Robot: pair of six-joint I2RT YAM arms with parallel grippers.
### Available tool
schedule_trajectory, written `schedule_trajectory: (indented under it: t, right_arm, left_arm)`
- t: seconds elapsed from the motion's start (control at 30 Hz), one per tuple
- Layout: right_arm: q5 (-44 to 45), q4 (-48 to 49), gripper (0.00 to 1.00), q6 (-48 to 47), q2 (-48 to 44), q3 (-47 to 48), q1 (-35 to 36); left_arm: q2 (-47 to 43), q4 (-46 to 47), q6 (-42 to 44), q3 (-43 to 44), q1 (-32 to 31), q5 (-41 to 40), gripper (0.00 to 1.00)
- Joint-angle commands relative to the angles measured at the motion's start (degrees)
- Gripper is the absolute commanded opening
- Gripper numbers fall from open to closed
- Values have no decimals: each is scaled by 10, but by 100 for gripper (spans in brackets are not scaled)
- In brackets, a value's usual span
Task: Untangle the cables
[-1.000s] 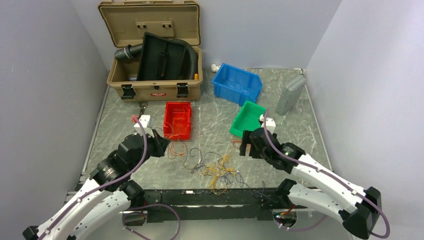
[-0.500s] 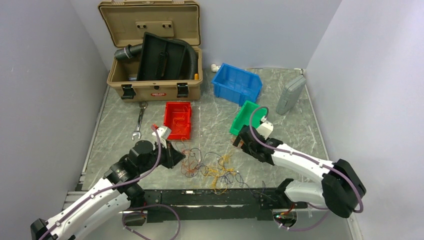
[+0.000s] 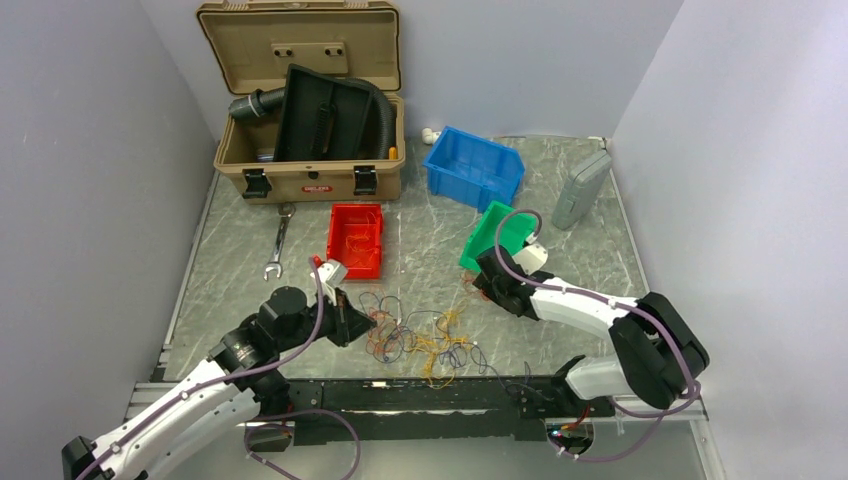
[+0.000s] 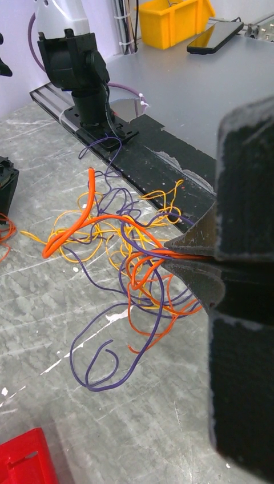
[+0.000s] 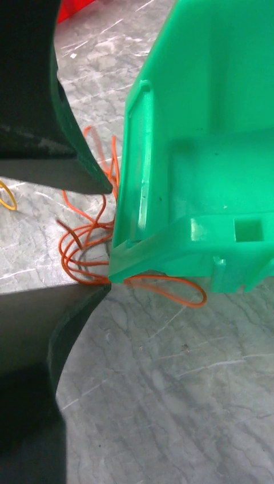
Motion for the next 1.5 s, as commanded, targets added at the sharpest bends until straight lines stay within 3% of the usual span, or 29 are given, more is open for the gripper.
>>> schedule_trajectory:
  t: [0.0,0.1,0.17,0.33,0.47,0.77,0.97,1.3,1.33,1.37,1.4,1.43,1.47]
  right_arm:
    - [-3,17,45,27,10,-6,-1]
    - [0,3,9,10,-20,-8,5]
    - [7,-13,0,8,-60,-9,18]
    - [-57,-28,0,-22,-136,23,54]
    - [-88,7,0,-66,-151,80,105]
    - [-232,146,0,-233,-16,212,133]
    - [-145,78,0,-355,163,382,169]
    - [50,39,0,-437,375,597,212]
    - [64,34,2,-443,393,613,214]
    - [68,30,14,-451,407,630,215]
    - [69,19,37,-454,418,644,216]
    - [67,9,54,-453,424,656,216]
    - [56,0,62,-451,424,663,216]
  left_arm:
    - [-12,-11,13,15,-2,-5,0]
    - [-17,-18,15,17,-3,-8,0]
    - [-20,-22,15,17,-3,-6,0]
    - [-16,-69,16,40,-4,-37,0]
    - [-4,-162,-25,86,-3,-128,0]
    - [-29,-260,-122,110,-3,-238,0]
    - [-56,-328,-175,127,-3,-305,0]
    - [-82,-342,-178,132,-3,-319,0]
    - [-80,-342,-176,133,-3,-318,0]
    - [-78,-341,-173,135,-2,-317,0]
    - [-75,-341,-170,137,-3,-316,0]
    - [-72,-340,-167,138,-3,-315,0]
    - [-69,-338,-162,139,-3,-313,0]
